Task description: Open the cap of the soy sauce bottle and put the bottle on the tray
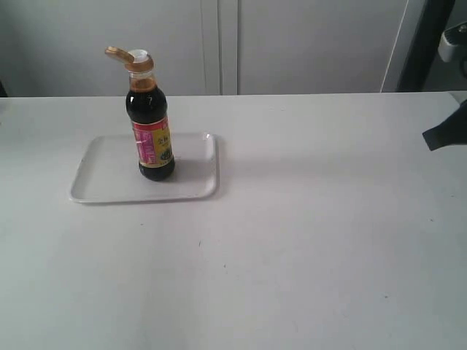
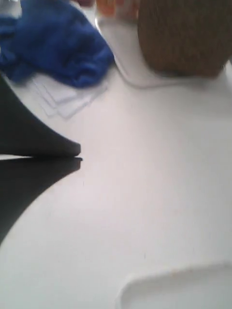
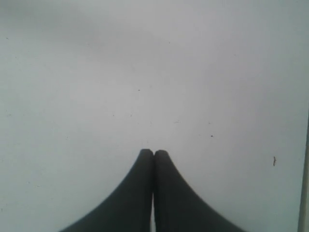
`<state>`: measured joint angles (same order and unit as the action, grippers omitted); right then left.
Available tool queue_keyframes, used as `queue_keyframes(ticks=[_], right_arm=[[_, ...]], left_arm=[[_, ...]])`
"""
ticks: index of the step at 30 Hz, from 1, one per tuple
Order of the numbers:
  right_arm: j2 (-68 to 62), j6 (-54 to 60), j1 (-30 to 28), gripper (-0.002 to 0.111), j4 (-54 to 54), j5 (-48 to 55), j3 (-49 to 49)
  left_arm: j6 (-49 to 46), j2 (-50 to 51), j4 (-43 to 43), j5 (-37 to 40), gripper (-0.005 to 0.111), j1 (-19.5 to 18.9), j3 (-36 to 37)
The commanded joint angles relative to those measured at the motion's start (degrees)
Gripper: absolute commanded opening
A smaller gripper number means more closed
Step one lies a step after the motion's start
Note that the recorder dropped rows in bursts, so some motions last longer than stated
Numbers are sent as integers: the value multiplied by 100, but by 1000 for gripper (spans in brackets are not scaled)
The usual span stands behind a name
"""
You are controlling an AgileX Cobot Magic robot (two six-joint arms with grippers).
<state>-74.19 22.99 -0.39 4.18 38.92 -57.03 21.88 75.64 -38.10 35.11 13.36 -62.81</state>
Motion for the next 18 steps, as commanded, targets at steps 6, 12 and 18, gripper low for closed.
queue_keyframes(ticks=[6,12,18], right_arm=[[1120,-545,0,0,29,-711,313],[2352,-545,0,0,242,-1575,1036],[3120,-510,0,0,527,-2196,1690]], left_arm=[[-1612,-1695,2335,-608,0,-5,438],[-1406,-2811,2391,-1416,0,-5,1345],[-1271,-3620,2391,-1498,0,-5,1865]])
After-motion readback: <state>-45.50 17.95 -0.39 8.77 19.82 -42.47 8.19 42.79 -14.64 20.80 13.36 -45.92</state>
